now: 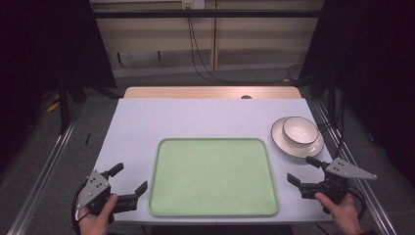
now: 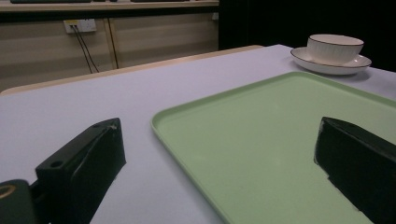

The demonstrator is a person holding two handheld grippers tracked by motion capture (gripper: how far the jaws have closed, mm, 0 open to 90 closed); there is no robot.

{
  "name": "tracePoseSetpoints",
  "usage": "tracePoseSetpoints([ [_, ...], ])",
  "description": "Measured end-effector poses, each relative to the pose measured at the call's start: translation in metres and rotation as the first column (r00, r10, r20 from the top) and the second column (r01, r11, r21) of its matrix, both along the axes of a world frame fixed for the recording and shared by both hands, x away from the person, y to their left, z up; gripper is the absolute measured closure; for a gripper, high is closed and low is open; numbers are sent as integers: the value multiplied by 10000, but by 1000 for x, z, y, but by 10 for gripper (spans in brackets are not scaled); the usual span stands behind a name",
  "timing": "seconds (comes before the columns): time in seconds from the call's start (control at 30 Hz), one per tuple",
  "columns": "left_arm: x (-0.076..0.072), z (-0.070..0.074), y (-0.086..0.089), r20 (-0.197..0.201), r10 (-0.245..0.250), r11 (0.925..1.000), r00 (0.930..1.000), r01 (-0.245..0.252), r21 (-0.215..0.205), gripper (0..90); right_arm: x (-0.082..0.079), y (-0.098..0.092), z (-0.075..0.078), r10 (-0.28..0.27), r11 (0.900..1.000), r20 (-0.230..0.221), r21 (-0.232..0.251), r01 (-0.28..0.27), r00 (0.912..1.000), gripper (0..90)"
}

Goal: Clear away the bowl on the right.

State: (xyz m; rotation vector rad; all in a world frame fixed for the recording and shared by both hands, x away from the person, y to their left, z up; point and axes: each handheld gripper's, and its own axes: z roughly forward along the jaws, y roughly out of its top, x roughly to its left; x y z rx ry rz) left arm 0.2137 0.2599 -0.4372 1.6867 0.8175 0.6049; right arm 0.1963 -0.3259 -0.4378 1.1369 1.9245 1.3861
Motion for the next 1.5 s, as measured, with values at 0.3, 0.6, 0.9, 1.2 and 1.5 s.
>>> tracePoseSetpoints([
  [0.3, 0, 0, -2, 14, -95, 9999, 10000, 95, 35, 14, 3, 4, -5, 507, 9984, -620, -223, -521, 9968, 46],
  [0.6, 0, 0, -1, -50, -6, 10000, 10000, 6, -1, 14, 5, 2, -5, 431, 9976, -772, -508, -471, 9961, 95],
  [0.9, 1, -1, 1, -203, 173, 9998, 9996, -173, 3, 17, 5, -14, -4, 257, 9987, -1038, -421, -302, 9943, 116],
  [1.2, 1, -1, 0, -177, 66, 10000, 9998, -65, 47, 17, 19, -38, 3, -189, 9992, -1125, -375, 147, 9935, 170],
  [1.5, 2, -1, -1, -222, 47, 10000, 9997, -46, 63, 17, 33, -53, 8, -429, 9977, -1200, -568, 363, 9918, 204],
])
